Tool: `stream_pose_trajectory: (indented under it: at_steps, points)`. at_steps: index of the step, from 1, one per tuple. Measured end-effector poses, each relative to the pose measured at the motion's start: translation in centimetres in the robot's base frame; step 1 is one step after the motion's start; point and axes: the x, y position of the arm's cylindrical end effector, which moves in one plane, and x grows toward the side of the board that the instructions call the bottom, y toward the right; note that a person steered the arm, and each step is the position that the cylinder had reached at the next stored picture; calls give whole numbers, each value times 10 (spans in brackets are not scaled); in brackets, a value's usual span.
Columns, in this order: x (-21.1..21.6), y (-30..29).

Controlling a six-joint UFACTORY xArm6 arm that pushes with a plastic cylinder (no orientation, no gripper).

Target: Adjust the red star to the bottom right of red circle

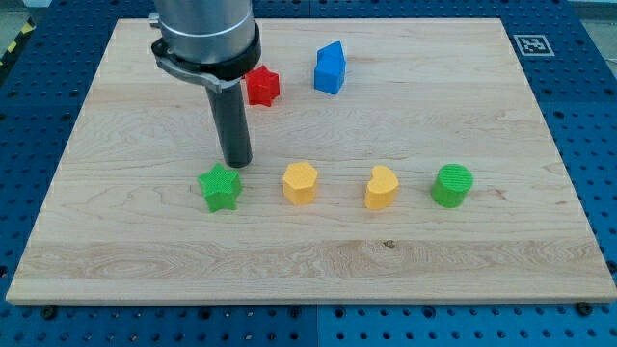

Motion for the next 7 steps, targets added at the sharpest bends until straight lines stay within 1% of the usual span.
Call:
stream_pose_trajectory:
  at_steps: [1, 3, 4, 5, 6, 7]
  points:
    - [-18, -1]
    - [-23, -1]
    - [-42, 9]
    - [-46, 42]
    - [-46, 60]
    - [-49, 35]
